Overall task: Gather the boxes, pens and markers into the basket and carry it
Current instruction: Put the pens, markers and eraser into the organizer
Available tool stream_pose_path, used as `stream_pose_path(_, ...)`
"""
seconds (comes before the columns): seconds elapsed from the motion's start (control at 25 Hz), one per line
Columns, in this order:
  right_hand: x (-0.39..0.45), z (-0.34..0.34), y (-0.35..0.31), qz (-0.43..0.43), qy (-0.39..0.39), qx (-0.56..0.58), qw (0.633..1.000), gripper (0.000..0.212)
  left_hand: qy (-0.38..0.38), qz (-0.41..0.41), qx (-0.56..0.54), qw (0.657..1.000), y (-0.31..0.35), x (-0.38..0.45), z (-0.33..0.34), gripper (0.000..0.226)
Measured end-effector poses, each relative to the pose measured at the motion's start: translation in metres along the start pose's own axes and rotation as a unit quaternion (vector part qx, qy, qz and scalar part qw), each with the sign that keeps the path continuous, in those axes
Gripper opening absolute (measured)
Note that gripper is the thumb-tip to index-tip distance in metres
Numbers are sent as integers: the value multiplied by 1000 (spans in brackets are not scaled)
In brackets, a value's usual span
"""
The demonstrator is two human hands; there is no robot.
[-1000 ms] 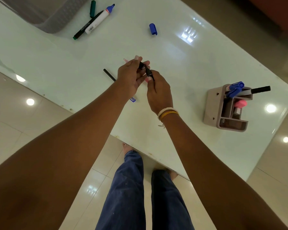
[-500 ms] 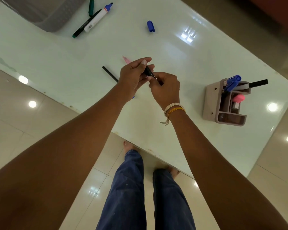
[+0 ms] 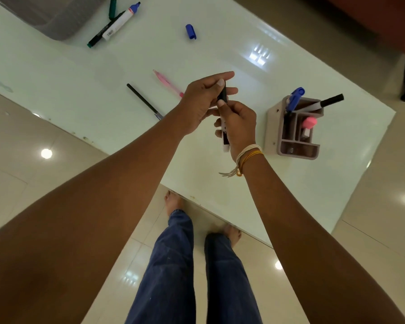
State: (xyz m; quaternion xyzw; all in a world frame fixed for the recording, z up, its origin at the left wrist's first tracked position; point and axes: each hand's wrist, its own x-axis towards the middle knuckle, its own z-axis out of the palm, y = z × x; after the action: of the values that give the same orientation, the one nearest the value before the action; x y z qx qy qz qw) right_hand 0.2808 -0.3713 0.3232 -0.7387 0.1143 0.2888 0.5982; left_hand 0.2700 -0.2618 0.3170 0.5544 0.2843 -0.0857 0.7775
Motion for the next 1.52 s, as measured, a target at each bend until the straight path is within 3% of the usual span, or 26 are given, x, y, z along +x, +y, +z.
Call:
stream_pose_path(0.12, -8, -44, 3, -23, 30, 18, 999, 12, 18, -22, 16, 999, -3, -8, 38, 35)
stream_pose_path(0.36, -15, -136, 7, -168, 269, -9, 948, 14, 25, -93, 106, 990, -36, -25, 106, 40)
stream_pose_path(0.48, -6, -168, 5, -223, 320, -28, 920, 21, 17, -122, 110, 986, -52, -25, 130, 50)
stream_pose_path(0.6, 5, -187, 3, -254, 314, -74, 912, 24, 28, -127, 94, 987, -62, -21, 144, 58)
stream_pose_path(0.8, 1, -195, 27, -289, 244, -141, 915, 21, 63, -100, 176, 977, -75, -16, 153, 59)
stream_pose_path(1.0, -5, -209, 33, -321, 287, -96, 898, 21, 84, -99, 179, 975, -83, -13, 156, 59)
stream_pose_path(1.32, 1, -222, 53, -269, 191, -213, 920, 20, 94, -87, 189, 974, -83, -16, 157, 59)
stream_pose_path(1.52, -7, -220, 54, -288, 237, -211, 904, 24, 77, -31, 227, 970, -89, -23, 154, 53)
